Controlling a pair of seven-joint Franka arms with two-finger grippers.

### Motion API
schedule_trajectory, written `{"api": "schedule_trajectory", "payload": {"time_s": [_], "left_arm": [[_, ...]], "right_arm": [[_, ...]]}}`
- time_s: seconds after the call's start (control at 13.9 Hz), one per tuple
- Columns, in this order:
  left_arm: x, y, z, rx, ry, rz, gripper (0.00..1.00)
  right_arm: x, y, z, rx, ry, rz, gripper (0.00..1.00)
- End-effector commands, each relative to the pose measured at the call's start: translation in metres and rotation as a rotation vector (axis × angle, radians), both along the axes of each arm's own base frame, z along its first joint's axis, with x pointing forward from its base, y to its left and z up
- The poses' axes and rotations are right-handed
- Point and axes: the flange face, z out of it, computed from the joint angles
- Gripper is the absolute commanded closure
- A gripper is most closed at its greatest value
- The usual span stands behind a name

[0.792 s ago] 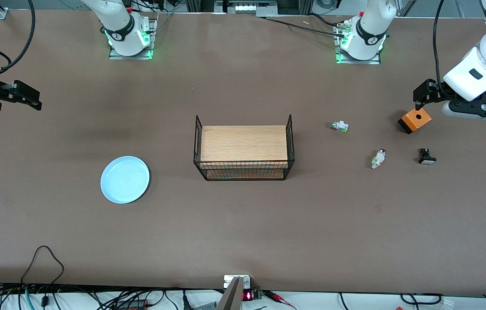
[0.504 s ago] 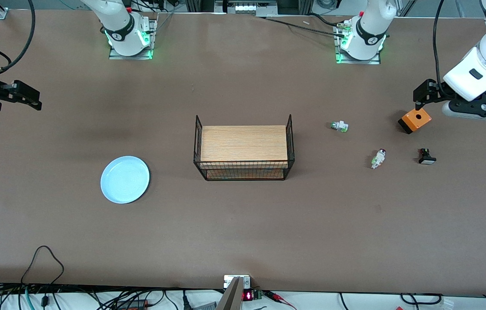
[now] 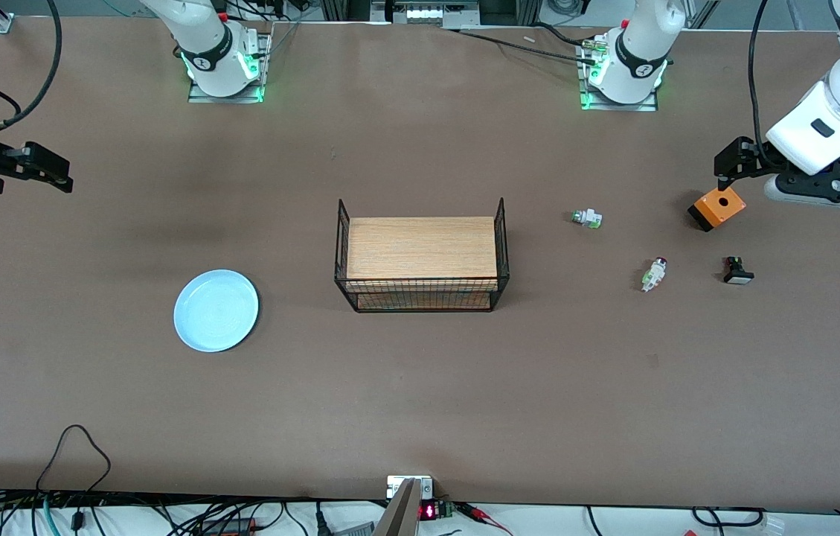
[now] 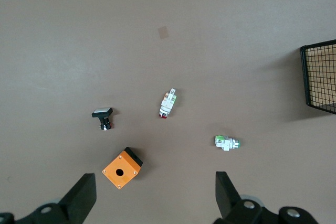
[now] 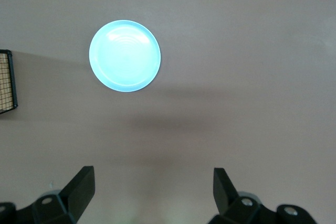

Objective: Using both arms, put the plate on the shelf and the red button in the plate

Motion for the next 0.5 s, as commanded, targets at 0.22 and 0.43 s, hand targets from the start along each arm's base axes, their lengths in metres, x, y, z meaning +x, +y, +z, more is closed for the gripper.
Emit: {"api": "schedule_trajectory", "payload": {"time_s": [0.22, 0.43], "left_arm": [[0.002, 0.003, 0.001, 0.015, -0.001, -0.019, 0.0], [0.002, 0.003, 0.001, 0.015, -0.001, -0.019, 0.0]], "right_arm": [[0.025, -0.009, -0.029, -0.015, 0.008, -0.026, 0.0], [0.031, -0.012, -0.038, -0.016, -0.003, -0.031, 0.0]]}}
